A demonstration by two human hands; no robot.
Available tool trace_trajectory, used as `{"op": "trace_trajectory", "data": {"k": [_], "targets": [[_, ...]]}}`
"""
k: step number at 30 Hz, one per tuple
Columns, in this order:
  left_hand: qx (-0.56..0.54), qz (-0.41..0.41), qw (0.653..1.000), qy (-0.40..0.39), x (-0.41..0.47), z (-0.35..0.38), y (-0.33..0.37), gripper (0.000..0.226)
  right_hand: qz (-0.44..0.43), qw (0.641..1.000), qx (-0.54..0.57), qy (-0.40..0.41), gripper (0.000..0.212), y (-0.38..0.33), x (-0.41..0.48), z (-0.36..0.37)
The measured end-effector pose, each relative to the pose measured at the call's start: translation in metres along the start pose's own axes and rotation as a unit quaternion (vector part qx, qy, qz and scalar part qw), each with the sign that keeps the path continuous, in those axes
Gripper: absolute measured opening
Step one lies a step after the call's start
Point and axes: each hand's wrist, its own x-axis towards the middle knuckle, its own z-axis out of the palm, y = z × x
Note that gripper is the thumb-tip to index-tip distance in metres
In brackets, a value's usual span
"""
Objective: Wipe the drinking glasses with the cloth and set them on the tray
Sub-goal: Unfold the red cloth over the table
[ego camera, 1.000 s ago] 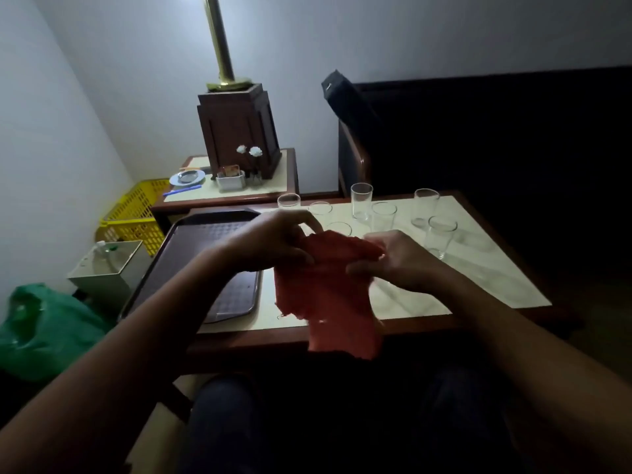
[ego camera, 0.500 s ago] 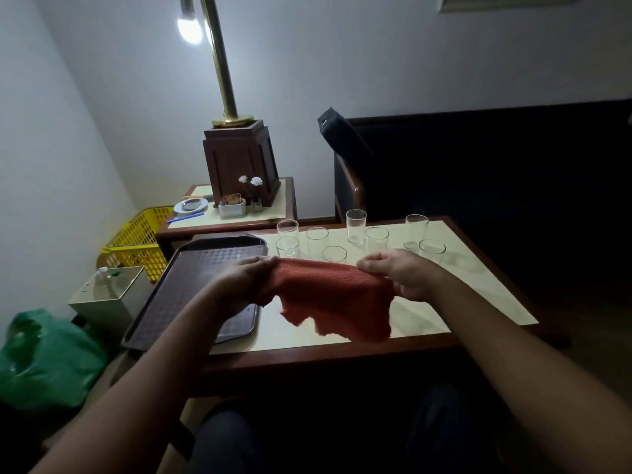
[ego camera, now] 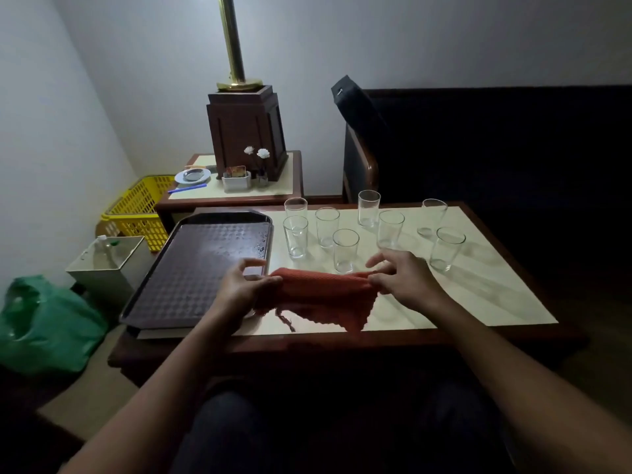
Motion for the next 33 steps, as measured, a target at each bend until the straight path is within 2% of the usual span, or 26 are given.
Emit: {"op": "trace_trajectory", "data": {"k": [2, 6, 8, 9, 12, 13, 16, 18, 20, 21, 22, 24, 25, 27, 29, 31, 33], "targets": [[0.042, 0.008, 0.999, 0.006, -0.004, -0.004, 0.005, 0.046, -0.006, 1.0, 0.01, 0.005, 0.018, 0.003, 0.004, 0.005], [-0.109, 0.001, 0.993, -0.054, -0.003, -0.01, 0.012, 0.043, 0.002, 0.992, 0.12, -0.028, 0.032, 0.0, 0.011, 0.012], [-0.11, 0.035, 0.991, -0.067, -0.001, -0.012, 0.014, 0.05, -0.005, 0.991, 0.132, -0.021, 0.027, -0.002, 0.014, 0.009], [-0.094, 0.054, 0.992, -0.067, 0.001, -0.012, 0.013, 0.055, -0.008, 0.992, 0.122, -0.021, 0.027, -0.003, 0.014, 0.007], [-0.092, 0.065, 0.991, -0.066, 0.005, -0.013, 0.013, 0.066, -0.015, 0.998, 0.044, -0.031, 0.06, -0.006, 0.015, 0.003], [-0.114, 0.052, 0.989, -0.072, 0.006, -0.013, 0.013, 0.065, -0.021, 0.999, 0.007, -0.03, 0.065, -0.007, 0.015, 0.003], [-0.149, 0.043, 0.982, -0.104, 0.002, -0.008, 0.02, 0.055, -0.062, 0.996, -0.067, -0.018, 0.049, -0.008, 0.016, 0.003], [-0.083, 0.069, 0.99, -0.09, -0.003, -0.004, 0.024, 0.049, -0.088, 0.991, -0.099, -0.008, 0.028, -0.009, 0.017, 0.002], [0.045, 0.119, 0.991, -0.041, -0.004, -0.003, 0.025, 0.045, -0.104, 0.988, -0.115, -0.001, 0.017, -0.01, 0.018, -0.002], [0.138, 0.157, 0.978, -0.016, -0.001, -0.003, 0.024, 0.042, -0.107, 0.987, -0.122, -0.004, 0.015, -0.011, 0.019, -0.005], [0.244, 0.201, 0.949, 0.005, 0.003, -0.005, 0.022, 0.039, -0.11, 0.986, -0.125, -0.009, 0.014, -0.011, 0.02, -0.009], [0.41, 0.267, 0.872, 0.028, 0.01, -0.008, 0.017, 0.03, -0.106, 0.985, -0.132, -0.022, 0.011, -0.013, 0.02, -0.014], [0.441, 0.283, 0.851, 0.027, 0.011, -0.01, 0.015, 0.024, -0.1, 0.986, -0.133, -0.031, 0.01, -0.014, 0.019, -0.017], [0.448, 0.303, 0.841, 0.017, 0.012, -0.013, 0.015, 0.014, -0.084, 0.987, -0.126, -0.057, 0.01, -0.017, 0.016, -0.023], [0.42, 0.288, 0.86, -0.005, 0.009, -0.014, 0.024, 0.003, -0.062, 0.992, -0.058, -0.09, 0.011, -0.02, 0.014, -0.03], [0.32, 0.225, 0.918, -0.061, 0.009, -0.014, 0.033, 0.006, -0.036, 0.991, 0.049, -0.123, 0.009, -0.02, 0.015, -0.035], [0.184, 0.153, 0.967, -0.091, 0.01, -0.011, 0.039, 0.01, -0.013, 0.985, 0.12, -0.121, 0.002, -0.017, 0.019, -0.033]]}}
